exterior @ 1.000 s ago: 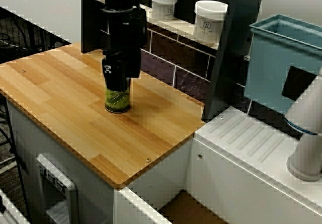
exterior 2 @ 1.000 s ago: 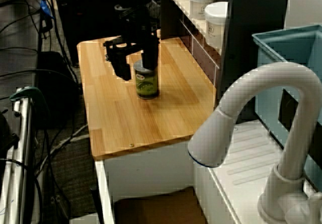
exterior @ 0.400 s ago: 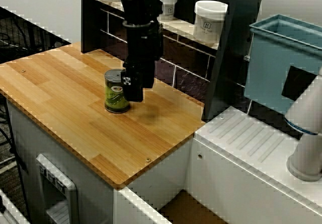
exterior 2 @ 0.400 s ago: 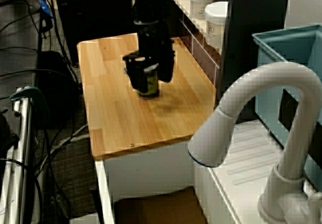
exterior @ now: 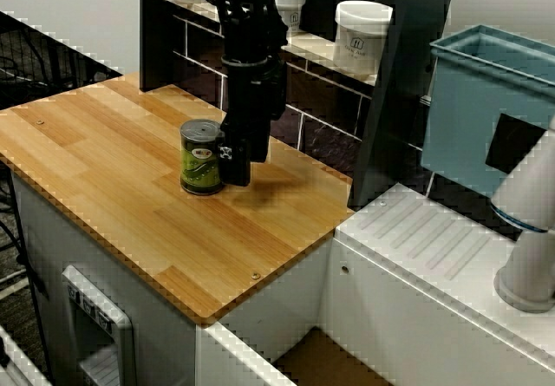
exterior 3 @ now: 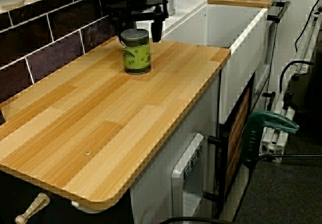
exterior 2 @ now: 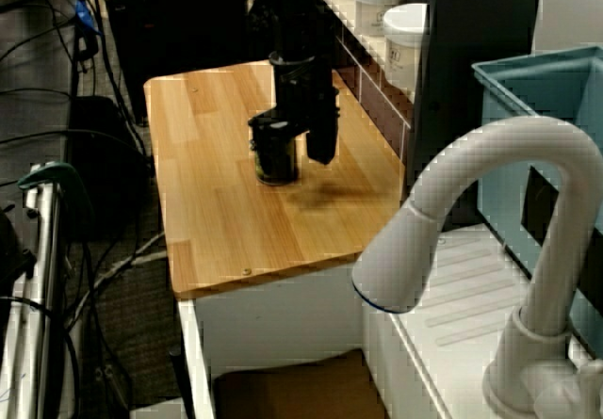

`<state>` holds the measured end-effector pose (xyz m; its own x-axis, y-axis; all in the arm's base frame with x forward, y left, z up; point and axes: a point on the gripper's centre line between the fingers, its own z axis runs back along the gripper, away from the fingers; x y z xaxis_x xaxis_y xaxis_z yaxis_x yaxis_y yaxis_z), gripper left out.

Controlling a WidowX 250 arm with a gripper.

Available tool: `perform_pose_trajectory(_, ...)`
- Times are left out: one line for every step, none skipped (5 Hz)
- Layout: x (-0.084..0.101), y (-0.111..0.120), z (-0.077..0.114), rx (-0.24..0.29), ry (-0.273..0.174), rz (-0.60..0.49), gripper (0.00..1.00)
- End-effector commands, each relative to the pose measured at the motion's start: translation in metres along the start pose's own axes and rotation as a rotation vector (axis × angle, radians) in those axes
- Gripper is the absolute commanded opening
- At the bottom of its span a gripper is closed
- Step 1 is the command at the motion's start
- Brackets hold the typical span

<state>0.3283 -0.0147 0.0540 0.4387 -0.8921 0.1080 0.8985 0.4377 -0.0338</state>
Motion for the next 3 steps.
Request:
perform_pose_trajectory(-0.028,0.004,0.015,0.052,0.003,-0.095,1.00)
perform_pose_trajectory(-0.045,0.007,0.016,0.042,0.029,-0.121,1.00)
perform_pose_trajectory(-0.068,0.012,0.026,0.020,0.032,-0.128,1.00)
